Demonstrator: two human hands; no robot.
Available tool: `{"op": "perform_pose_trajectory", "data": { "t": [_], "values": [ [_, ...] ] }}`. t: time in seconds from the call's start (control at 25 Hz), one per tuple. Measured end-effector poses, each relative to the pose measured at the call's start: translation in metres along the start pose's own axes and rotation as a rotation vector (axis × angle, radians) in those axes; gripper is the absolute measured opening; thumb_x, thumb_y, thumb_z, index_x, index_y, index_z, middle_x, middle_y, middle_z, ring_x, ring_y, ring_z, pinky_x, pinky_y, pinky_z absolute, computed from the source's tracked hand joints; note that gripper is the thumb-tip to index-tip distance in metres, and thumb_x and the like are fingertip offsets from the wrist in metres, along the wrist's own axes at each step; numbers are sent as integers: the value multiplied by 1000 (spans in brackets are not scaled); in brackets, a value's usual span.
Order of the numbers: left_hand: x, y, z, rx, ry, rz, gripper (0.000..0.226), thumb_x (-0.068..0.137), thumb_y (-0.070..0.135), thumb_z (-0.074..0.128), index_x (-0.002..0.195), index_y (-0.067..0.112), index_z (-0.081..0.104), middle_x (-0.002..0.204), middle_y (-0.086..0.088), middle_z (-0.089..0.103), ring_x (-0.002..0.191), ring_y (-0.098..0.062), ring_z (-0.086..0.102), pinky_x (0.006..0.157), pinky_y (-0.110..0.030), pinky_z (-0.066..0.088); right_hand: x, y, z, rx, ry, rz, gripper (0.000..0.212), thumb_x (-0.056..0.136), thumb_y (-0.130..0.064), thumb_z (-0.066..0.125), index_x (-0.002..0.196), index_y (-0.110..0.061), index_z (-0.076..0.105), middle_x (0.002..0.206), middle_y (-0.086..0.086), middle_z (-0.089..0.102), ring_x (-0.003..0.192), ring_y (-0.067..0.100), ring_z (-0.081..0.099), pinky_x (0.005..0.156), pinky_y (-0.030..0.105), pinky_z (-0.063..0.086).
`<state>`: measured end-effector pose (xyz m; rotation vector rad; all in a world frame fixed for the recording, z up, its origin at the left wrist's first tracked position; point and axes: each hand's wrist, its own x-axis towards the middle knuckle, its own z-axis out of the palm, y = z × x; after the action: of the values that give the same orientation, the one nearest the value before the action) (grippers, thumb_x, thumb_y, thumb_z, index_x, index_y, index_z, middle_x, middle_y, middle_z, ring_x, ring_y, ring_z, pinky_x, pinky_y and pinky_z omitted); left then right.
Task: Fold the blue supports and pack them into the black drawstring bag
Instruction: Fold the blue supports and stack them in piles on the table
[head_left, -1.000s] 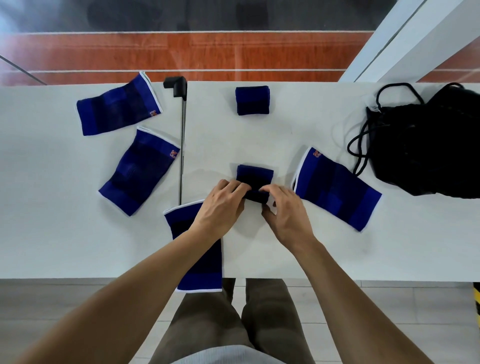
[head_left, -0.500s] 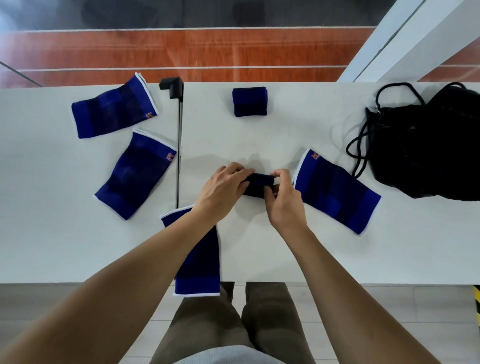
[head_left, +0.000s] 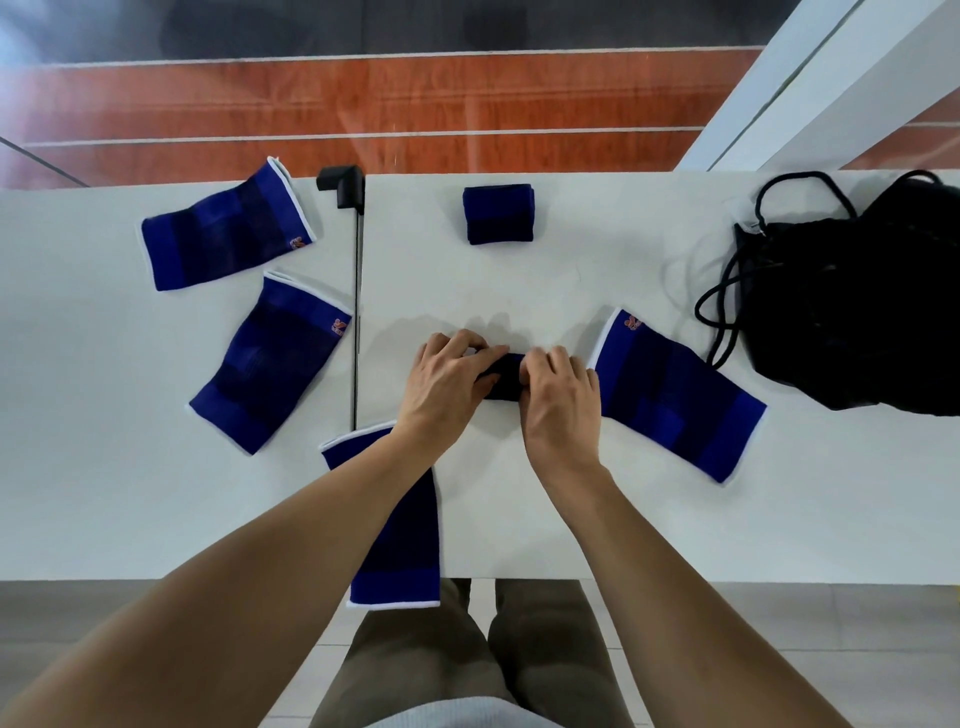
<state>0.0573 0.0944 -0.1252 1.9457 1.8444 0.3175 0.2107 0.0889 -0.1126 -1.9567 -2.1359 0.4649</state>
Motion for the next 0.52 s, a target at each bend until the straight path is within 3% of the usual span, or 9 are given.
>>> {"op": "perform_pose_trajectory", "data": {
  "t": [0.16,0.28,0.36,0.52],
  "values": [
    [9,5,-2,-17,36,-58,34,95,24,64,129,25,65,114,0,61,94,-27,50,91,-35,44,-15,10,1,-60,-45,-183,42,86,-4,63,126,-13,62,118,2,63,107,26,58,99,38,41],
    [20,10,-1,-59,49,-100,33,96,25,62,129,23,64,112,1,61,91,-27,51,89,-36,46,-15,13,-2,-157,-157,-176,65,85,-12,61,148,-15,46,141,4,54,135,25,47,123,48,20],
    [32,13,-2,-67,49,-88,32,96,26,62,127,22,64,113,1,62,92,-27,52,88,-36,45,-5,11,-5,-210,-204,-155,71,86,-15,61,153,-18,38,147,4,49,142,24,39,126,50,7],
    [61,21,-10,-128,30,-70,38,96,17,60,134,19,56,124,-3,62,102,-29,59,92,-39,47,28,19,-17,-258,-207,-104,67,90,-17,55,154,-18,35,150,4,45,145,23,35,126,50,-1]
  ]
}}
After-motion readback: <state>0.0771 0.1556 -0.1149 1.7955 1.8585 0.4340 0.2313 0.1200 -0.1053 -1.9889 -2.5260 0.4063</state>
